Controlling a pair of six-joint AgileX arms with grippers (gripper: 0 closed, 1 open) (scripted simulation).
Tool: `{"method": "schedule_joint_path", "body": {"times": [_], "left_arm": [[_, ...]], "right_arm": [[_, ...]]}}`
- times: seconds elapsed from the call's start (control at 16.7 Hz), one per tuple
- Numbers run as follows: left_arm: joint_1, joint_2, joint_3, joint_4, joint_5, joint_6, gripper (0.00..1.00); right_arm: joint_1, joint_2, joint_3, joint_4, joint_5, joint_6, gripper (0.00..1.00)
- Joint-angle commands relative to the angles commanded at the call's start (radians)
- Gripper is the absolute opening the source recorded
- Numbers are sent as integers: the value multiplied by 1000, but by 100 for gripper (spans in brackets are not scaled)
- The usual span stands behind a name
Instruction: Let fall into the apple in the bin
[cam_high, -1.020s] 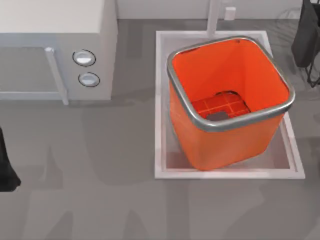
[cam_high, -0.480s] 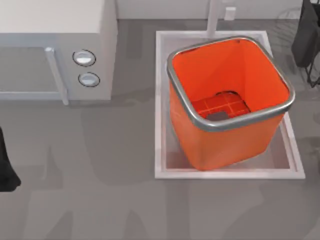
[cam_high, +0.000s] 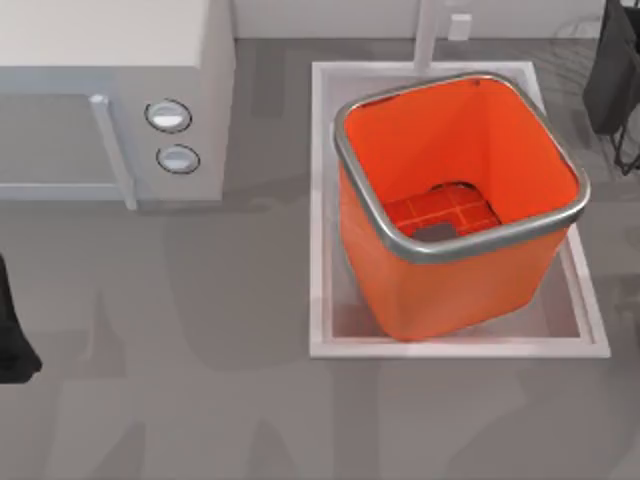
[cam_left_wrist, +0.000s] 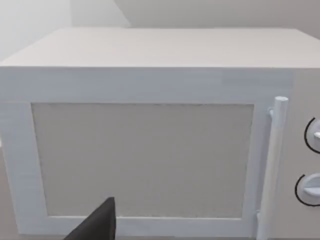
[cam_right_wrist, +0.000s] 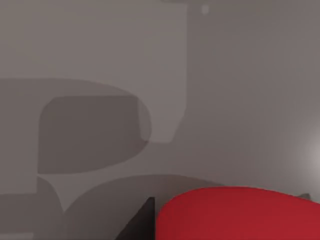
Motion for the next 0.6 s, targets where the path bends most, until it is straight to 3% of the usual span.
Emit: {"method": "schedule_joint_path", "body": {"times": [0.6], "left_arm": [[0,0,0,0,0,0,100]], "right_arm": [[0,-49,56,-105,-41,20,0]]}}
